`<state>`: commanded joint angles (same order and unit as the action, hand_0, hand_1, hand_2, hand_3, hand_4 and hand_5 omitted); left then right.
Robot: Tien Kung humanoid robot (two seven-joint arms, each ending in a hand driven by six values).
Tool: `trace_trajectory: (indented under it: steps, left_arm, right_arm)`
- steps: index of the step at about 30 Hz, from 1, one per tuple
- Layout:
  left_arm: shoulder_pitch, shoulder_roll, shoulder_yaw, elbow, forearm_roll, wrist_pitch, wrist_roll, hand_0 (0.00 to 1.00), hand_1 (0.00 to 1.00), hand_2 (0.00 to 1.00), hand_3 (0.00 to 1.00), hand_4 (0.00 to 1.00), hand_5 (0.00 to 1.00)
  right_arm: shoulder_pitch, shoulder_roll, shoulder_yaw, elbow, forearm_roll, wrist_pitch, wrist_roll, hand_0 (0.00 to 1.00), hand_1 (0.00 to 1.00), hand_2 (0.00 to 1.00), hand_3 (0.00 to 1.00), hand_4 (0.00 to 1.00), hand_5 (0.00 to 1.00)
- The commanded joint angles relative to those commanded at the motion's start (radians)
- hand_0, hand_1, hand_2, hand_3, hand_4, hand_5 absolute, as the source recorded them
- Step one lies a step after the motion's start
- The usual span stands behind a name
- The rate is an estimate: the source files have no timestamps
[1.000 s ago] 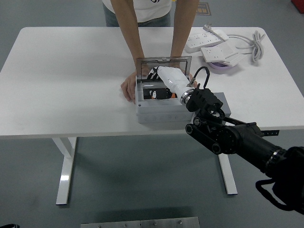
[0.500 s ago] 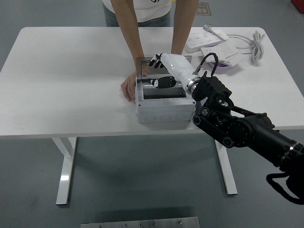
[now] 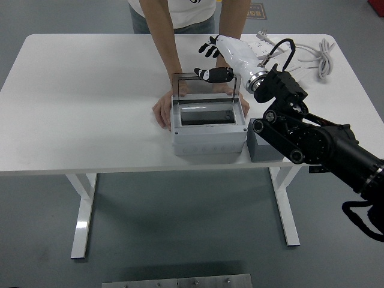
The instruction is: Fetch the battery,place it into the box,close the lid of the box
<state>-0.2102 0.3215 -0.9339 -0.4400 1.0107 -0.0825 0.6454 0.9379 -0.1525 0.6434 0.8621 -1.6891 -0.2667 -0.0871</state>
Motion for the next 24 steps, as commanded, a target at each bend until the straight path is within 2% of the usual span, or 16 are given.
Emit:
trace_trajectory:
  steps: [5, 6, 11, 12, 17, 18, 23, 24]
  left_arm:
    - [-0.005, 0.000, -0.003, 0.000, 0.005, -0.002, 0.000, 0.853, 0.911, 0.847, 0.822, 0.836, 0.683]
    - [-0.006, 0.000, -0.005, 0.000, 0.008, -0.003, 0.000, 0.852, 0.911, 0.847, 0.821, 0.835, 0.682]
    - [-0.012, 0.001, -0.008, 0.000, 0.013, -0.006, 0.000, 0.852, 0.911, 0.847, 0.821, 0.835, 0.682]
    - [-0.013, 0.001, -0.008, 0.000, 0.014, -0.006, 0.000, 0.853, 0.911, 0.847, 0.820, 0.836, 0.684]
    - [-0.014, 0.003, -0.009, 0.000, 0.017, -0.006, 0.000, 0.853, 0.911, 0.847, 0.820, 0.836, 0.684]
    - [-0.014, 0.002, -0.009, 0.000, 0.017, -0.007, 0.000, 0.855, 0.911, 0.843, 0.814, 0.836, 0.682]
    - [-0.016, 0.002, -0.009, 0.000, 0.019, -0.007, 0.000, 0.855, 0.911, 0.843, 0.814, 0.836, 0.682]
    - [-0.017, 0.002, -0.009, 0.001, 0.020, -0.008, 0.000, 0.854, 0.911, 0.839, 0.809, 0.835, 0.682]
  right_arm:
    - [-0.003, 0.011, -0.016, -0.017, 0.026, 0.016, -0.001, 0.575, 0.555, 0.582, 0.643, 0.802, 0.590]
    - [-0.004, 0.013, -0.019, -0.021, 0.030, 0.021, -0.001, 0.688, 0.636, 0.640, 0.689, 0.852, 0.831]
    - [-0.002, 0.021, -0.021, -0.035, 0.049, 0.036, 0.009, 0.688, 0.636, 0.640, 0.689, 0.852, 0.831]
    - [0.000, 0.022, -0.020, -0.037, 0.052, 0.037, 0.011, 0.772, 0.696, 0.691, 0.752, 0.878, 0.945]
    - [0.002, 0.023, -0.019, -0.046, 0.066, 0.035, 0.013, 0.772, 0.696, 0.691, 0.752, 0.878, 0.945]
    - [0.002, 0.023, -0.020, -0.048, 0.068, 0.034, 0.013, 0.948, 0.809, 0.778, 0.836, 0.956, 0.998]
    - [-0.002, 0.029, -0.033, -0.059, 0.084, 0.032, 0.011, 0.948, 0.809, 0.778, 0.836, 0.956, 0.998]
    - [-0.003, 0.030, -0.035, -0.061, 0.085, 0.032, 0.011, 0.998, 0.854, 0.816, 0.868, 0.998, 0.998]
